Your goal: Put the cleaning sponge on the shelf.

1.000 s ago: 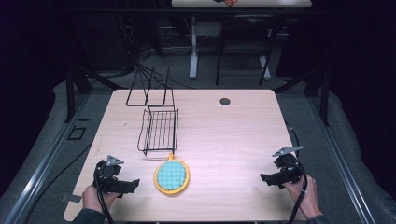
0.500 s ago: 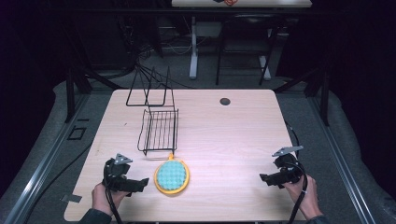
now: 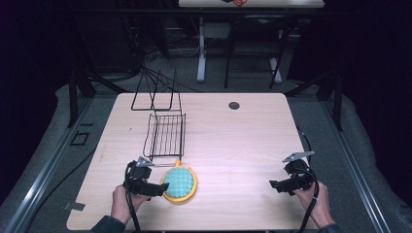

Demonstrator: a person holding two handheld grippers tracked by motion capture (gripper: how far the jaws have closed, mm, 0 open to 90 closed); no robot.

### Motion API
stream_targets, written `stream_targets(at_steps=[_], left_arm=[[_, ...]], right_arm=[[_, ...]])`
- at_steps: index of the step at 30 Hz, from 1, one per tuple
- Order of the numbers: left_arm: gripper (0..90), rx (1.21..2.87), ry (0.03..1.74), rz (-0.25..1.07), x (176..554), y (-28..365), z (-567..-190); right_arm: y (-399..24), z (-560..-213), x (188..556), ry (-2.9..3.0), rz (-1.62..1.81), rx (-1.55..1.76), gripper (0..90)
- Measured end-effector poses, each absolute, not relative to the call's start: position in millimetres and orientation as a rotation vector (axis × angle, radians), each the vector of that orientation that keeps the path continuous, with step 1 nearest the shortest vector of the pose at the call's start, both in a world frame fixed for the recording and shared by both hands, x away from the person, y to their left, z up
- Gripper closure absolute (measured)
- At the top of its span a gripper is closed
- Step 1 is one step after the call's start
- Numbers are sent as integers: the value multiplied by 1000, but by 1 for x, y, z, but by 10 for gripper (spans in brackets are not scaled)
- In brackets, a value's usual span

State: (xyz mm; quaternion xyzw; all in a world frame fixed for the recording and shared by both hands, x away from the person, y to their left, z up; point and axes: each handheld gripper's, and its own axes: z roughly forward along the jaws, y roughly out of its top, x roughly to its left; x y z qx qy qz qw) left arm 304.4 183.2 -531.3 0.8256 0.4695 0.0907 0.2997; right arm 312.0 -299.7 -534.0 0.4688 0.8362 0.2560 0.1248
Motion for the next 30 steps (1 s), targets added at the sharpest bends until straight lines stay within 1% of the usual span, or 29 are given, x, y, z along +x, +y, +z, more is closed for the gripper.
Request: stream_targets(at_steps=[3,4,5,8,9,10,12,13,16,18,19,21,22,30], left_arm=[[181,2182,1240,215,308,179,-534],[199,2179,1239,206,309,178,-535],[242,2171,1236,187,311,177,-536],[261,2182,1238,185,313,176,-537],[297,2181,1239,181,314,176,-538],[297,2179,1247,181,314,175,-538],[341,2203,1248,198,314,173,-540],[341,2218,1244,194,314,171,-541],[410,2253,1220,204,314,168,-543],[438,2255,1215,200,314,167,-543],[478,2256,1214,187,313,167,-544],[523,2259,1211,176,314,167,-545],[523,2253,1214,171,313,167,-545],[649,2246,1230,156,311,165,-548]], right_arm=[[-299,-534,312,2428,738,1367,106],[-299,-533,312,2421,742,1369,106],[-300,-533,312,2418,746,1379,106],[-301,-534,312,2421,742,1379,105],[-300,-534,311,2424,739,1379,105],[-300,-534,311,2424,739,1379,105],[-300,-534,311,2427,733,1370,105],[-300,-534,311,2426,735,1368,105],[-300,-534,312,2422,729,1378,106],[-300,-534,311,2421,730,1383,106],[-300,-534,311,2421,728,1383,106],[-300,-534,311,2424,726,1380,107],[-300,-534,311,2424,726,1380,107],[-300,-535,312,2421,711,1384,110]])
